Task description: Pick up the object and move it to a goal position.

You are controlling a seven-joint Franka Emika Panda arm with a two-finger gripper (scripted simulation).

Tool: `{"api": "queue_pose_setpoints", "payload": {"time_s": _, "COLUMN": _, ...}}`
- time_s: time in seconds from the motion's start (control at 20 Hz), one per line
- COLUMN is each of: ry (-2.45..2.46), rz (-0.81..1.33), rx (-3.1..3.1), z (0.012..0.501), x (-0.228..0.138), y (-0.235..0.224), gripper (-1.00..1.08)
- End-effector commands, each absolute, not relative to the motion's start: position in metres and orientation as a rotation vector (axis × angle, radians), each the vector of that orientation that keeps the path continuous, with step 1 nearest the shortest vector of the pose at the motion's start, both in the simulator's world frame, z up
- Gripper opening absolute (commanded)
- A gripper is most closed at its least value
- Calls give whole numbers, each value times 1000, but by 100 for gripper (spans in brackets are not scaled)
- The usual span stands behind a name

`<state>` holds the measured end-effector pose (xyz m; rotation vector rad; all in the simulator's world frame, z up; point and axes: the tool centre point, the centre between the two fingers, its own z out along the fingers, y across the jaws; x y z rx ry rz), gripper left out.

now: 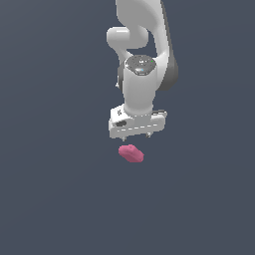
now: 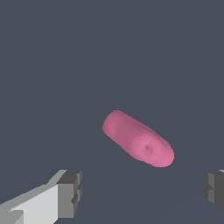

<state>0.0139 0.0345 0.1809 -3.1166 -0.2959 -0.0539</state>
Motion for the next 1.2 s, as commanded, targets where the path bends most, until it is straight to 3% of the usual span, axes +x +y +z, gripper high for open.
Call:
{"api": "queue_pose_setpoints", "payload": {"time_s": 0.0, "ry": -372, "rz": -51, "rx": -3111, "z": 179, "x": 15, "y": 34, "gripper": 100}}
{"api": "queue_pose_setpoints", "payload": {"time_s": 1.15, "ry": -1297, "rz": -13, "rx": -2865, "z": 155, "x": 22, "y": 22, "gripper": 100}}
